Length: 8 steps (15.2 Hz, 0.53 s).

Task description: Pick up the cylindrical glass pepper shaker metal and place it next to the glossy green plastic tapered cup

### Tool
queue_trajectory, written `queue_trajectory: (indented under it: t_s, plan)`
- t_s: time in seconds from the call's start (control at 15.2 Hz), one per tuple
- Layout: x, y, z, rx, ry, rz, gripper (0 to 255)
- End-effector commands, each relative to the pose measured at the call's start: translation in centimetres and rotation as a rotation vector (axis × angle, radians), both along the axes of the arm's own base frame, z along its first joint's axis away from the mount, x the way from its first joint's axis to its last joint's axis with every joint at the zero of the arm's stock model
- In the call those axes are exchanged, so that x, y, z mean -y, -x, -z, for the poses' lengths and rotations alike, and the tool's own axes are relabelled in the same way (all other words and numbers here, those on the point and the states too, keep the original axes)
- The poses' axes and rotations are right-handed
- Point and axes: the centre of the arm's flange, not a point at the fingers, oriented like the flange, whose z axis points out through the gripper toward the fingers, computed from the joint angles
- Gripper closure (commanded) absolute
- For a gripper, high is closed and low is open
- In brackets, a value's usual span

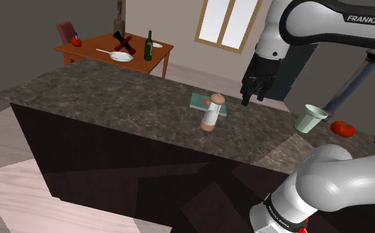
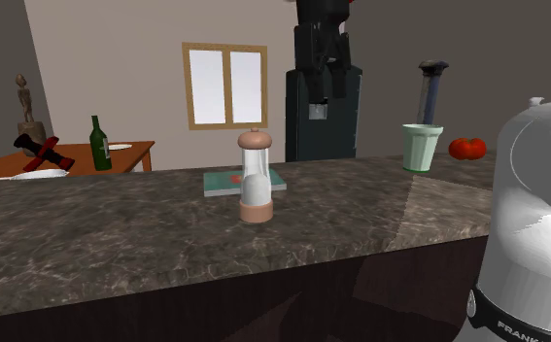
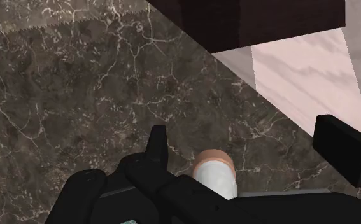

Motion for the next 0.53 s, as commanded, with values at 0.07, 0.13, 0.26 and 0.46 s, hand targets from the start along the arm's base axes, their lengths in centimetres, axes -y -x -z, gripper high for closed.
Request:
queue_trajectory:
  t_s: [0.07, 0.13, 0.26, 0.46]
  plan:
    - [0.1, -1.1, 0.4, 0.008, 0.004, 0.000, 0]
    - [0.2, -2.2, 0.8, 0.017, 0.009, -0.001, 0]
    - [0.4, -4.5, 1.5, 0.033, 0.018, -0.002, 0]
    - [0.8, -7.9, 2.5, 0.058, 0.031, -0.003, 0]
